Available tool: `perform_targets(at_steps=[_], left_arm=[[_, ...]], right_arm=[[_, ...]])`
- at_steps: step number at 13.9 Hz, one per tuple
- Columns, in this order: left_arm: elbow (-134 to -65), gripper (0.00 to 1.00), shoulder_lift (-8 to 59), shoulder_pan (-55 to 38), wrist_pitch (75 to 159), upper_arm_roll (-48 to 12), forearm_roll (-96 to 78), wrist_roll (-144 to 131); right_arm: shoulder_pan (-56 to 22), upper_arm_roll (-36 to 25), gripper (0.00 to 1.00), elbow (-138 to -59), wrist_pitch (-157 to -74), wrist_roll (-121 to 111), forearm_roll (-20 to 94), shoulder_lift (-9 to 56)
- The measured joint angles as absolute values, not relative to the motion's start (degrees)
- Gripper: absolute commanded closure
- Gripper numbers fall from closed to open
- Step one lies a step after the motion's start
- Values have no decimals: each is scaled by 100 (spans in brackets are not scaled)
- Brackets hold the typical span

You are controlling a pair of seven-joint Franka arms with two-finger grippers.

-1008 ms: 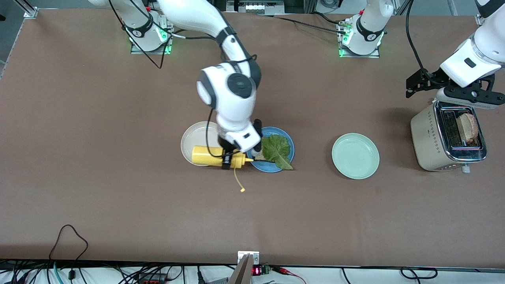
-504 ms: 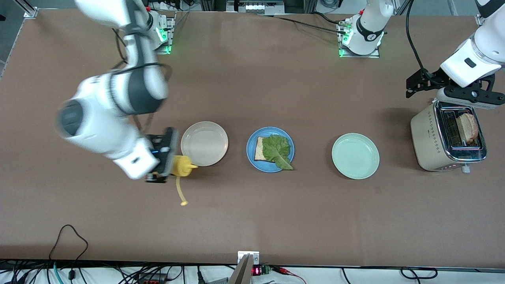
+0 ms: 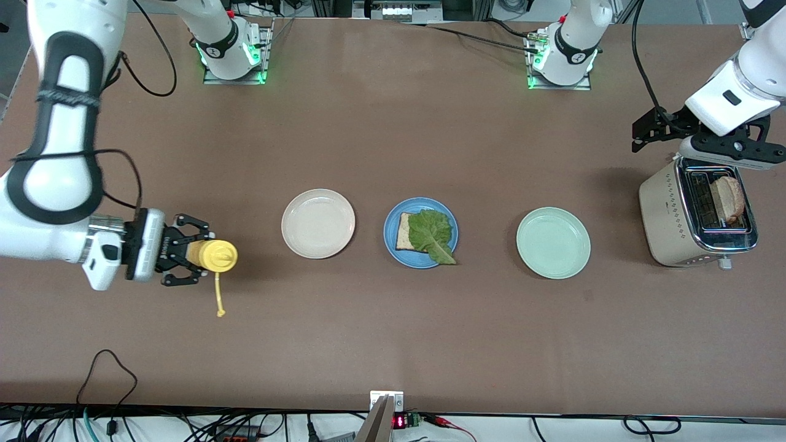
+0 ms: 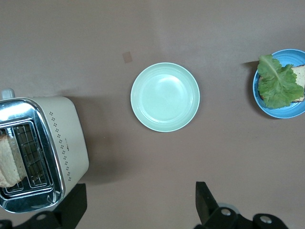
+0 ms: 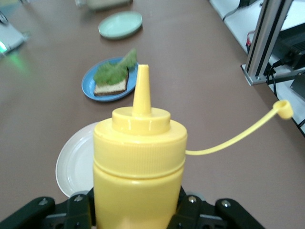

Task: Make sandwich in blue plate with both arms
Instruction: 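Set the mustard bottle back on the table and open the right gripper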

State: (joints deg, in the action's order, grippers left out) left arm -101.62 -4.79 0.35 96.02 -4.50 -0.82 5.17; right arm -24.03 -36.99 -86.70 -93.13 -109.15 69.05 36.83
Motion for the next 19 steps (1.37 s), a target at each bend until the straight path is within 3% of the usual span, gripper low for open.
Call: perform_targets(at_steps=[3,8,16,19], left_arm=[[-10162,0,-478,35,9601,-450,-82,517],[-10161,0,-478,35,9600,-450,-82,517],[-10161,0,-477,35,9600,-450,-82,517],[-10161,0,-477,35,9600,-450,-82,517]], right_arm=[[-1797,-3662,69,-9127,-8424,-11834,7856,3991],[-1130,-3525,69,-9217,-6986,-12855,9092,4980],[-738,-3160,66,-9197,-6847,-14203,9224,5495],[-729,-3154,54,-9195,-6847,-14469,9224,5604]])
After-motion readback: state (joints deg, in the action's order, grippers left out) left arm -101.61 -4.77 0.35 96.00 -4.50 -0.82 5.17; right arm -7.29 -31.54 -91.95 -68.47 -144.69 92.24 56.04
